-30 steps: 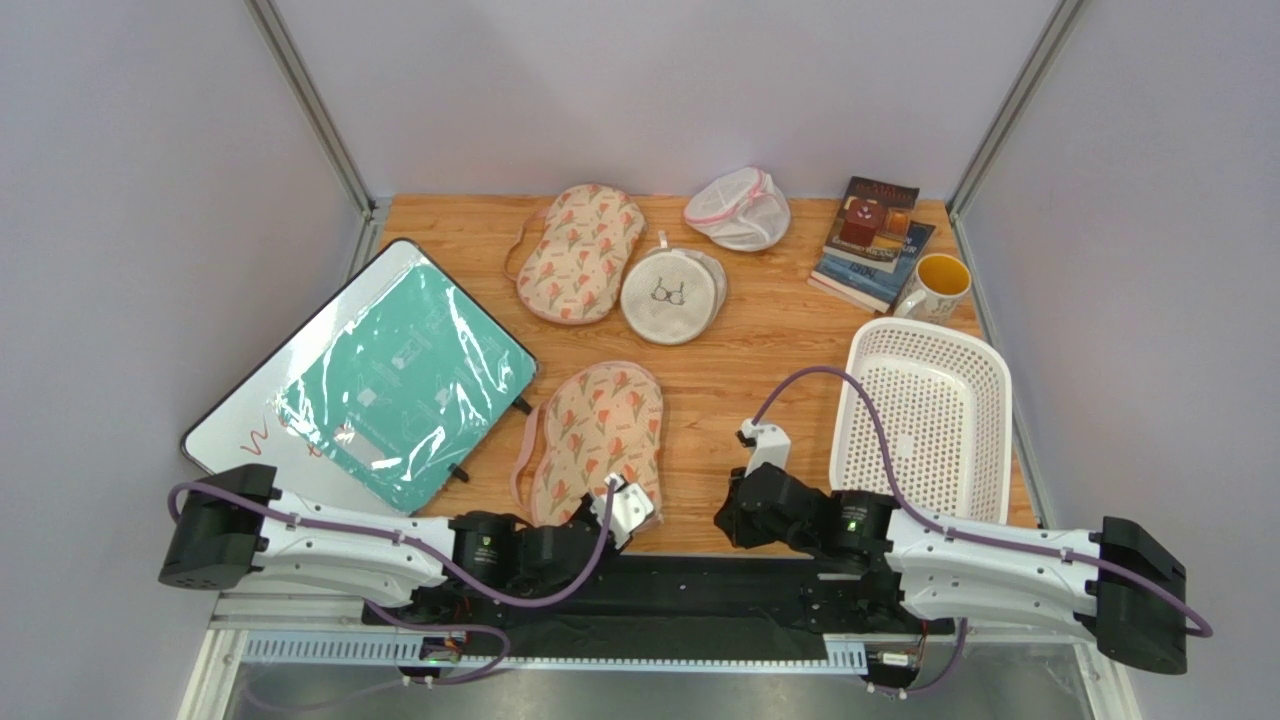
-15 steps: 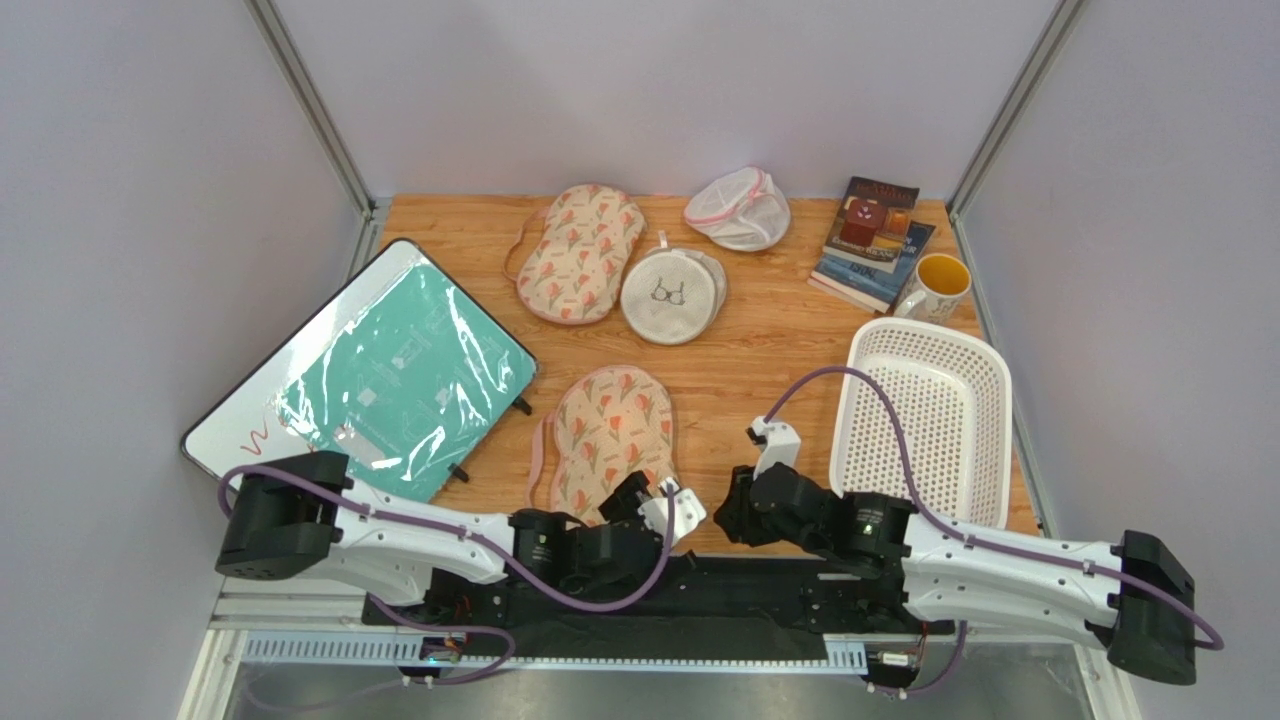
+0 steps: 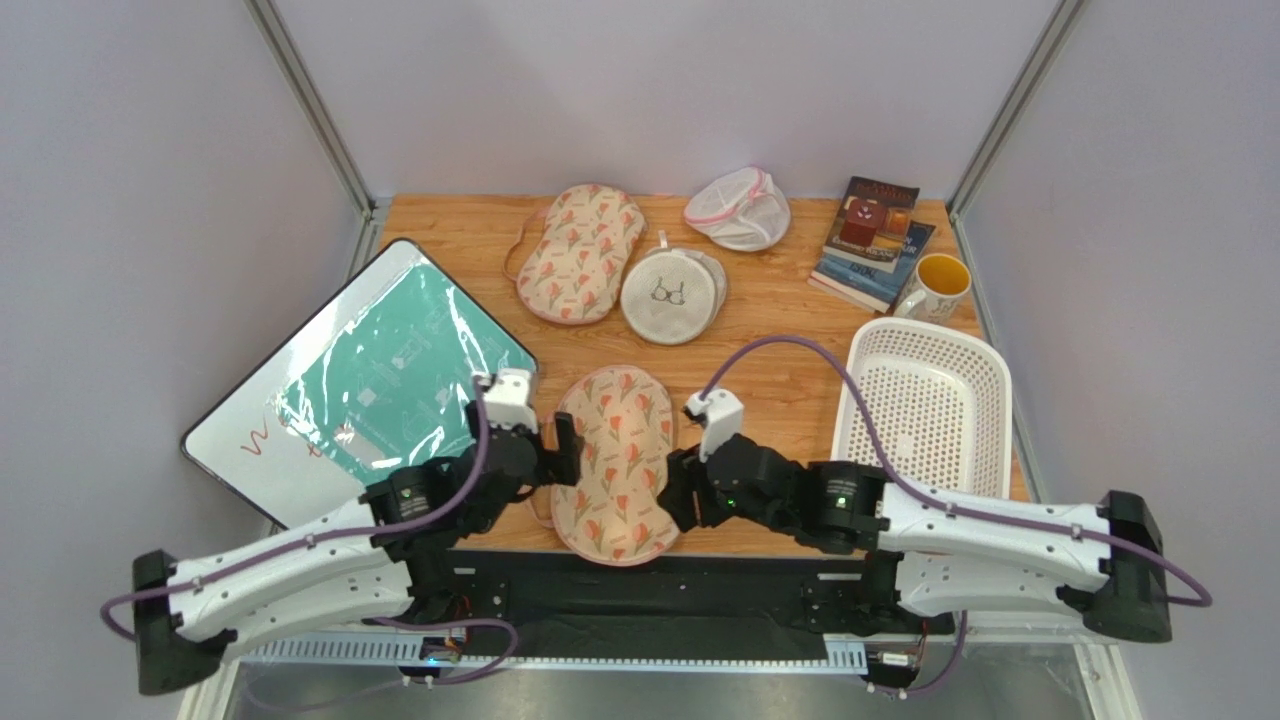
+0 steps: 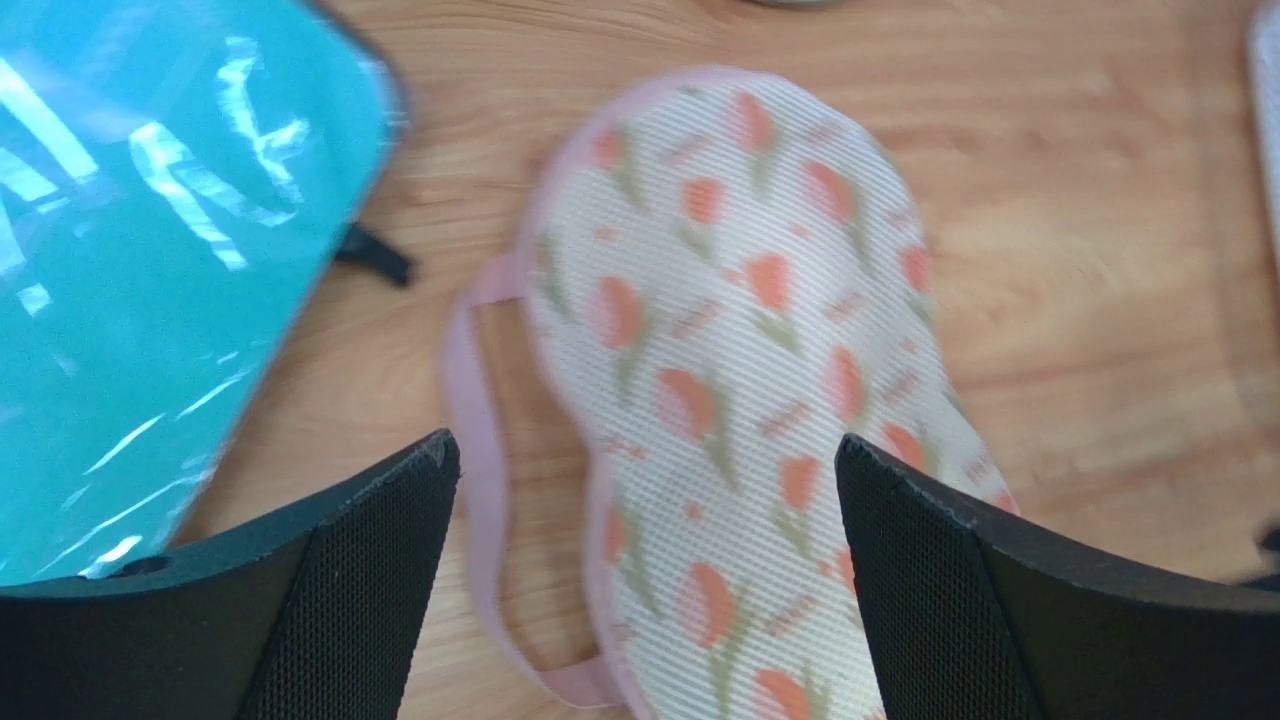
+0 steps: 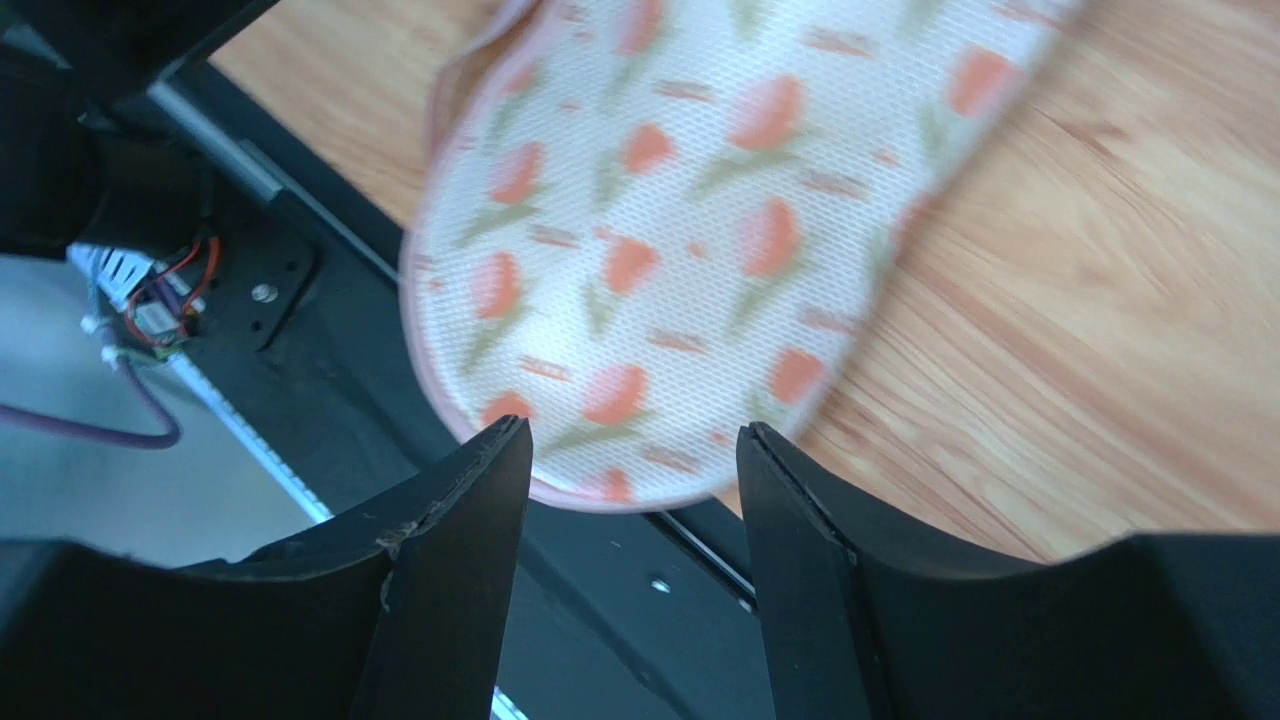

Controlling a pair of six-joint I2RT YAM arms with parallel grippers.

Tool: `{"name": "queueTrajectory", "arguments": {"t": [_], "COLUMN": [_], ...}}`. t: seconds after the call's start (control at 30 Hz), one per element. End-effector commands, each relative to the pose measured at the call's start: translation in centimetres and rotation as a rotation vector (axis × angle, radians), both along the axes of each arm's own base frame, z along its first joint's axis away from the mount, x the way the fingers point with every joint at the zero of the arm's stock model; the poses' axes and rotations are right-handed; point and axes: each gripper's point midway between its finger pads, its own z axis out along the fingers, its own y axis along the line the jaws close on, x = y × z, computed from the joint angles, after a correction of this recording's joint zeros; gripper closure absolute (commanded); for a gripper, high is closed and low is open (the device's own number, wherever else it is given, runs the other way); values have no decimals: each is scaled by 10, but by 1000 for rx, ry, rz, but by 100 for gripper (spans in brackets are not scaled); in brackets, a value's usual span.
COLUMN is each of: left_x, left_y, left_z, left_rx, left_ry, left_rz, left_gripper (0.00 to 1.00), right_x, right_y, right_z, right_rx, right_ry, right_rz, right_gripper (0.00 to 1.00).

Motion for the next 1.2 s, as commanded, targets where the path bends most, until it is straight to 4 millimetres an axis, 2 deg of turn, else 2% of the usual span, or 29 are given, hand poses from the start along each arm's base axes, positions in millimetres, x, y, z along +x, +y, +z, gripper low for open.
{"name": "queueTrajectory", "arguments": {"t": [0.0,0.03,0.07,0.1,0.13,0.17,0.23,0.27,0.33,0.37,0.63,0.8,0.9,0.93,1.0,1.1,1.13,1.17], "left_x": [-2,-2,-1,0,-1,0,0,2,2,2,-2,-4,-4,-4,-5,-5,-5,-5], "left_y": [57,62,71,73,73,77,79,80,78,80,87,85,85,85,84,85,84,84], "left_z": [-20,-21,-20,-21,-22,-22,-27,-29,-29,-30,-17,-19,-20,-18,-17,-17,-18,-17], "left_rx": [12,16,29,44,51,65,85,85,71,71,16,1,3,-1,-6,-11,-10,-13], "left_ry": [148,161,175,188,207,219,251,255,258,261,224,227,230,228,225,222,223,220], "left_rz": [187,201,233,239,233,244,246,255,248,259,278,263,262,260,257,257,256,255], "left_gripper": [0,0,0,0,0,0,0,0,0,0,0,0,0,0,0,0,0,0], "right_x": [-12,-14,-22,-25,-27,-33,-37,-40,-42,-44,-46,-41,-40,-38,-37,-36,-34,-34], "right_y": [70,81,94,103,118,126,141,145,147,150,145,145,144,144,144,146,148,148], "right_z": [27,28,9,6,15,-4,-3,-17,-31,-30,-62,-67,-74,-75,-77,-76,-75,-75], "right_rx": [-16,-25,-83,-100,-90,-145,-159,-201,-248,-249,-371,-423,-448,-452,-458,-459,-453,-455], "right_ry": [-117,-122,-111,-114,-129,-128,-128,-126,-121,-123,-123,-142,-144,-144,-147,-149,-148,-144], "right_rz": [178,198,245,261,278,307,328,335,347,352,353,327,319,312,303,300,296,298], "right_gripper": [41,41,40,40,40,39,39,39,38,37,36,36,42,48,56,72,84,89]}}
